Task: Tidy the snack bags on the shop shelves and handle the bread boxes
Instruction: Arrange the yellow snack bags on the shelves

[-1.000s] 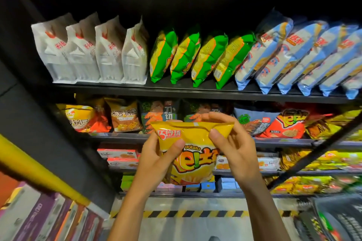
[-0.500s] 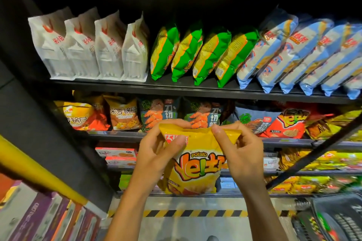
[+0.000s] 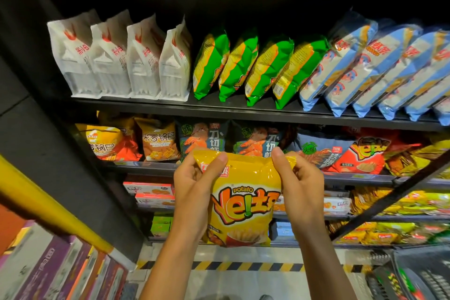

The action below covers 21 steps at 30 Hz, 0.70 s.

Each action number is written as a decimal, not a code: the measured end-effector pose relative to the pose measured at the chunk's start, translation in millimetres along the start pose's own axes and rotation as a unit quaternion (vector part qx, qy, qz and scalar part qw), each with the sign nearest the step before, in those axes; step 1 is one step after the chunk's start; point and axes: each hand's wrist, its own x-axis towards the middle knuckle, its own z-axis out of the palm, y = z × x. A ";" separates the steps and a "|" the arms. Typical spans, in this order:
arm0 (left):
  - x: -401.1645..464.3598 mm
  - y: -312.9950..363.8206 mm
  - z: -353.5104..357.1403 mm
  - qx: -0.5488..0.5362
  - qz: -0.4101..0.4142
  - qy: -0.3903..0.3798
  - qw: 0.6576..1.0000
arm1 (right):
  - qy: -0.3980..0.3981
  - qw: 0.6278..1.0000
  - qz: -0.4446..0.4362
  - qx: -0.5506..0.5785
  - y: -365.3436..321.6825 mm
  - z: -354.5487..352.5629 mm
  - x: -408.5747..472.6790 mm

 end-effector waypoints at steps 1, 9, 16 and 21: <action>0.3 0.4 -0.2 0.001 0.003 -0.006 1.000 | 0.002 1.000 0.001 0.004 1.0 0.2 1.7; 2.8 -2.8 0.2 0.001 0.026 0.011 1.000 | -0.051 0.993 0.061 0.086 2.8 -3.6 6.6; 12.7 8.1 -4.1 -0.077 -0.039 0.032 0.996 | -0.238 0.963 0.121 0.018 36.2 -6.3 0.4; 17.9 7.5 -18.5 0.028 -0.030 -0.058 0.997 | -0.096 0.982 0.155 0.042 46.2 -8.4 4.2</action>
